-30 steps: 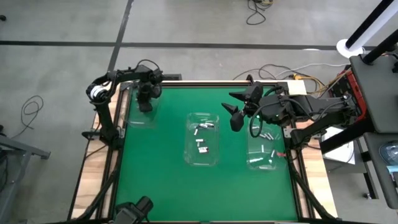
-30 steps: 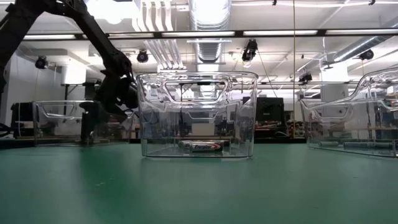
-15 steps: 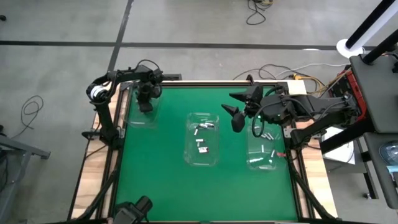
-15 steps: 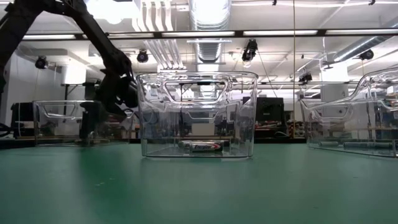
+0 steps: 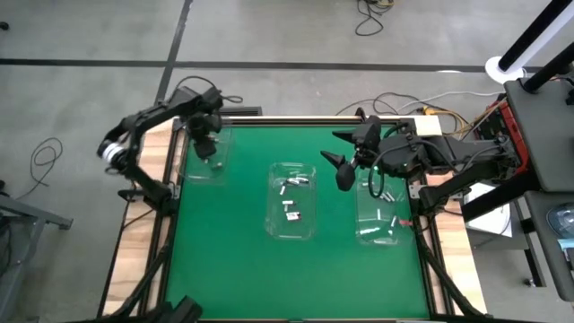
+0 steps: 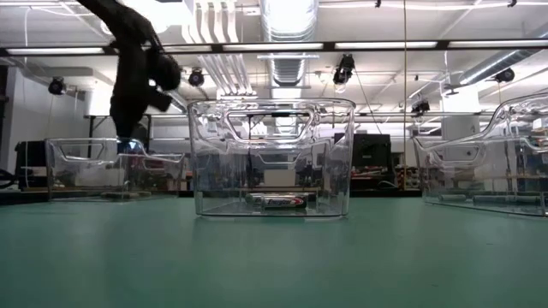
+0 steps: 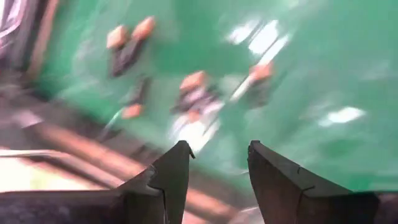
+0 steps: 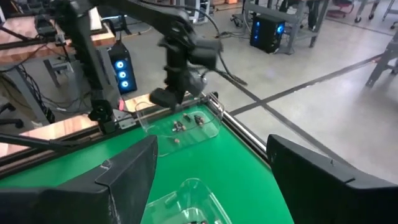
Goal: Sort batteries
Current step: Return to Home Position
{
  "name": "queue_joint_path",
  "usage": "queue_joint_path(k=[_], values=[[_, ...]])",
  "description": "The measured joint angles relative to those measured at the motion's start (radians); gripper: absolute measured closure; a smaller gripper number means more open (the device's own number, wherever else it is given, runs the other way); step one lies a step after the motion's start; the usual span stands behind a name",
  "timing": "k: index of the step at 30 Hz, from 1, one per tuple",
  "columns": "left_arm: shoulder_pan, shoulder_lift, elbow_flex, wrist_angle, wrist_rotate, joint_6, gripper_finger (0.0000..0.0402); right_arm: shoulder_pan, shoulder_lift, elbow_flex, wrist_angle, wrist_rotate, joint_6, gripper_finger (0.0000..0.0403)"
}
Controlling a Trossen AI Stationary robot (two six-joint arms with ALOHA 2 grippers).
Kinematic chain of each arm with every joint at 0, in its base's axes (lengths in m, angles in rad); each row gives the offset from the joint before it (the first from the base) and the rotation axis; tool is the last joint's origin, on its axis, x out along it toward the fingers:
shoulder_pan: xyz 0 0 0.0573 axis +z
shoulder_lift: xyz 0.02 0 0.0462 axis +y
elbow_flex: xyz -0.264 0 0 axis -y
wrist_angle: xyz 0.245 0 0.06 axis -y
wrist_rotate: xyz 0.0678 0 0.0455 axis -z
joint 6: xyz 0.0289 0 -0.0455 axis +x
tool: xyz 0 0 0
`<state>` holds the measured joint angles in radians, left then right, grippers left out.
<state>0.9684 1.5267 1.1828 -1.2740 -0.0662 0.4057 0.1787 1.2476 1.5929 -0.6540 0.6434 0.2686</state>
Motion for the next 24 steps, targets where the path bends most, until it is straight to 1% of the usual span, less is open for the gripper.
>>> queue_joint_path(k=[2, 3, 4, 6, 8, 13, 17, 19, 22, 24], values=[[-0.024, -0.081, -0.001, -0.003, 0.13, -0.045, 0.0258, 0.0, -0.001, 0.007, 0.001, 0.002, -0.018, 0.0107], [-0.044, -0.119, -0.002, -0.002, 0.169, -0.061, 0.0258, 0.0, -0.003, 0.009, 0.001, 0.002, -0.026, 0.0105], [-0.072, -0.158, -0.002, -0.003, 0.184, -0.077, 0.0258, 0.0, -0.003, 0.011, 0.001, 0.003, -0.033, 0.0105], [-0.152, -0.232, -0.002, -0.004, 0.184, -0.108, 0.0261, 0.0, -0.004, 0.015, -0.001, 0.002, -0.045, 0.0103], [-0.257, -0.304, 0.0, -0.004, 0.185, -0.158, 0.0266, 0.0, -0.004, 0.016, -0.001, 0.002, -0.047, 0.0103], [-0.565, -0.412, 0.027, 0.044, 0.188, -0.398, 0.0275, -0.001, -0.015, 0.017, -0.022, 0.002, -0.075, 0.0104], [-0.768, -0.458, 0.017, 0.167, 0.18, -0.576, 0.028, -0.001, -0.016, 0.017, -0.027, -0.002, -0.092, 0.0099], [-0.849, -0.479, 0.0, 0.247, 0.163, -0.65, 0.0285, -0.001, -0.017, 0.017, -0.026, -0.031, -0.094, 0.0097], [-0.956, -0.531, -0.045, 0.36, 0.098, -0.735, 0.0297, 0.005, -0.009, 0.016, -0.017, -0.049, -0.088, 0.0099], [-1.011, -0.578, -0.079, 0.418, 0.044, -0.778, 0.0317, 0.016, -0.003, 0.013, -0.016, -0.049, -0.103, 0.0104]])
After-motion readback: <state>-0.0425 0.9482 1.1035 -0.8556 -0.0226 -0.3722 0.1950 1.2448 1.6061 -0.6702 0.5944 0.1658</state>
